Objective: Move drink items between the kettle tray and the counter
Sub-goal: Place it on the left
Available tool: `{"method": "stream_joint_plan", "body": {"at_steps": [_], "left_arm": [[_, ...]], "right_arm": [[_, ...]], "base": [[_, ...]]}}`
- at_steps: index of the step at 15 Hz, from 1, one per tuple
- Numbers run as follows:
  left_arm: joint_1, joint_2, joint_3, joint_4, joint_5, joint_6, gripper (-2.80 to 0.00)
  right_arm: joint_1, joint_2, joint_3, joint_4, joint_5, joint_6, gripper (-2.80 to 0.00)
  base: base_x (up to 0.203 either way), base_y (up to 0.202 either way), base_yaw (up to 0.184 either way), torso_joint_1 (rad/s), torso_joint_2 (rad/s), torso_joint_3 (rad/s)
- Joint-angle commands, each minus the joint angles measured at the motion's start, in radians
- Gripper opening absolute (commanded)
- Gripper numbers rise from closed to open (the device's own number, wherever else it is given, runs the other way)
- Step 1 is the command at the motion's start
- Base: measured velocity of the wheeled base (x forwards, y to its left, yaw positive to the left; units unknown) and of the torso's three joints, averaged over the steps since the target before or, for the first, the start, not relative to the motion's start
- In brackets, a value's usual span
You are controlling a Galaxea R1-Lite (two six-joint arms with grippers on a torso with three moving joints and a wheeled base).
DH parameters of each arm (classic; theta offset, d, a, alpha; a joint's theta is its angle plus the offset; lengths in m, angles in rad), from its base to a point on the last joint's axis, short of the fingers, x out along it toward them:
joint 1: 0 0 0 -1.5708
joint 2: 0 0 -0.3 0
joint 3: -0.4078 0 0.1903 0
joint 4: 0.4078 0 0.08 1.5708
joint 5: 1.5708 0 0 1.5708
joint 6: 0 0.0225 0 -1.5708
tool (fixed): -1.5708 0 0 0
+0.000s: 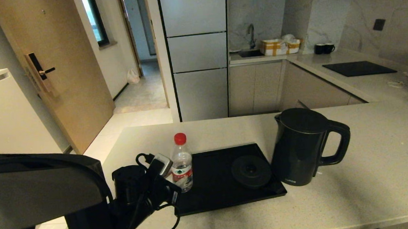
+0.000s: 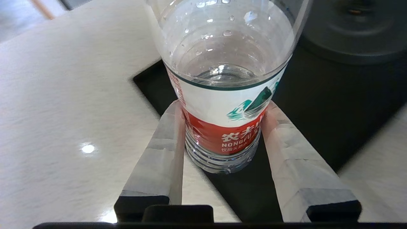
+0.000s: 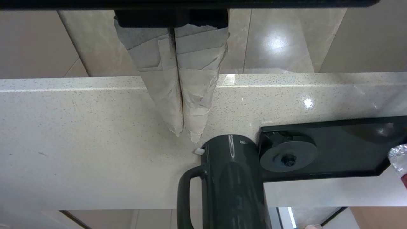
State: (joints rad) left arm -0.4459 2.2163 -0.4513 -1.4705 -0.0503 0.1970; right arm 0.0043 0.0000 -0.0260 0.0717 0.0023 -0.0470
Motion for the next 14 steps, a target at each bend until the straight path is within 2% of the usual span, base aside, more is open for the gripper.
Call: {"method": "stream_joint_plan", "body": {"at_steps": [1, 4, 8, 12, 14], "left_arm": [[0.006, -0.007, -0.003, -0.008, 0.0, 0.001, -2.8], [0.117, -0.005, -0.029, 0.008, -0.003, 0.004, -2.8], [0.208, -0.04, -0.038, 0.068, -0.01, 0.001, -2.8], [0.222, -0.04, -0.041, 0.089, -0.011, -0.001, -2.8], [0.238, 0.019, -0.034, 0.096, -0.011, -0.002, -2.8]], "right_arm": [[0.0, 0.0, 0.0, 0.0, 0.001, -0.001, -2.8], [0.0, 0.0, 0.0, 0.0, 0.001, -0.001, -2.8], [0.0, 0.001, 0.0, 0.001, 0.001, -0.001, -2.8], [0.0, 0.002, 0.0, 0.0, 0.001, -0.001, -2.8], [0.0, 0.002, 0.0, 0.0, 0.001, -0.001, -2.8]], "base": [[0.0, 0.0, 0.0, 0.0, 0.0, 0.0], [0.0, 0.0, 0.0, 0.0, 0.0, 0.0], [0.0, 0.0, 0.0, 0.0, 0.0, 0.0], [0.0, 0.0, 0.0, 0.0, 0.0, 0.0], [0.0, 0.0, 0.0, 0.0, 0.0, 0.0]]}}
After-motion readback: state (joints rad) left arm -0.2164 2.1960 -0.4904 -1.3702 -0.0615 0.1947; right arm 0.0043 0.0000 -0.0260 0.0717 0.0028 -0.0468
